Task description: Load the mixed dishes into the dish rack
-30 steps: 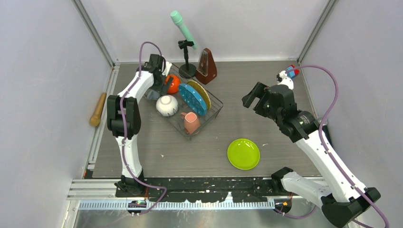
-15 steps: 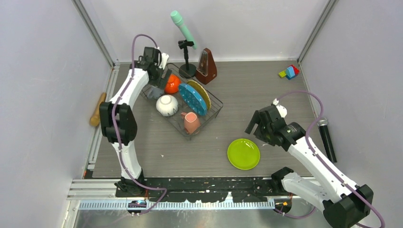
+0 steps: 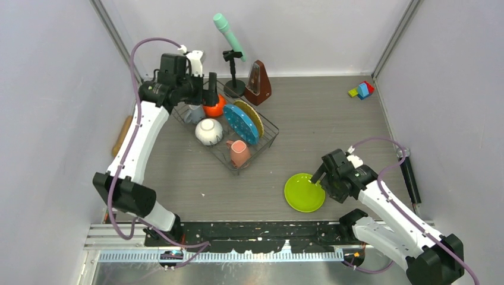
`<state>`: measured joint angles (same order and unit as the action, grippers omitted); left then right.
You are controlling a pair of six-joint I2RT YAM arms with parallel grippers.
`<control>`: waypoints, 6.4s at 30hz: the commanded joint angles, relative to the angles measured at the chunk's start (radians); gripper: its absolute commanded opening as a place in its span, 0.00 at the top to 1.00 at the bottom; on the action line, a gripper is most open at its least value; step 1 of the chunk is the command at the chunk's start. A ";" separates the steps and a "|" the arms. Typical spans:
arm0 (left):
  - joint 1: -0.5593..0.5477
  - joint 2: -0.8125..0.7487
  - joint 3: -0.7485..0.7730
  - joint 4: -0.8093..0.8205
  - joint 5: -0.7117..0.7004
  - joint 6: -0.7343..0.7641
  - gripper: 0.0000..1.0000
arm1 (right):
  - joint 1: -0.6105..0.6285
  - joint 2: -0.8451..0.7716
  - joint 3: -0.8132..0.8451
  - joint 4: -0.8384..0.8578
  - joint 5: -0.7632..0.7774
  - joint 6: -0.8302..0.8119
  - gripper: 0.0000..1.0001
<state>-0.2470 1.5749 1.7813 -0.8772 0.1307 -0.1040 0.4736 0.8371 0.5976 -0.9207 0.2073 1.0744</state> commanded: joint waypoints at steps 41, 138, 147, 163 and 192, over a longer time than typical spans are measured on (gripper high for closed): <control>-0.090 -0.251 -0.434 0.260 0.566 -0.450 0.21 | 0.000 -0.145 0.166 0.186 -0.055 -0.193 1.00; 0.096 -0.557 -0.632 0.058 -0.120 -0.512 0.02 | 0.638 0.830 1.247 0.452 0.604 -1.373 1.00; 0.150 -0.568 -0.671 0.029 -0.190 -0.539 0.06 | 0.699 1.010 1.330 0.529 0.769 -1.475 1.00; 0.173 -0.567 -0.691 0.025 -0.169 -0.521 0.00 | 0.716 1.172 1.290 0.728 0.873 -1.625 1.00; 0.178 -0.553 -0.707 0.061 -0.086 -0.491 0.00 | 0.678 1.199 1.116 0.916 0.950 -1.699 1.00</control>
<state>-0.0715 1.0279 1.0573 -0.8635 0.0113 -0.5995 1.1683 2.0560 1.6752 0.0010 1.0943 -0.6014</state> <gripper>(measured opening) 0.994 0.055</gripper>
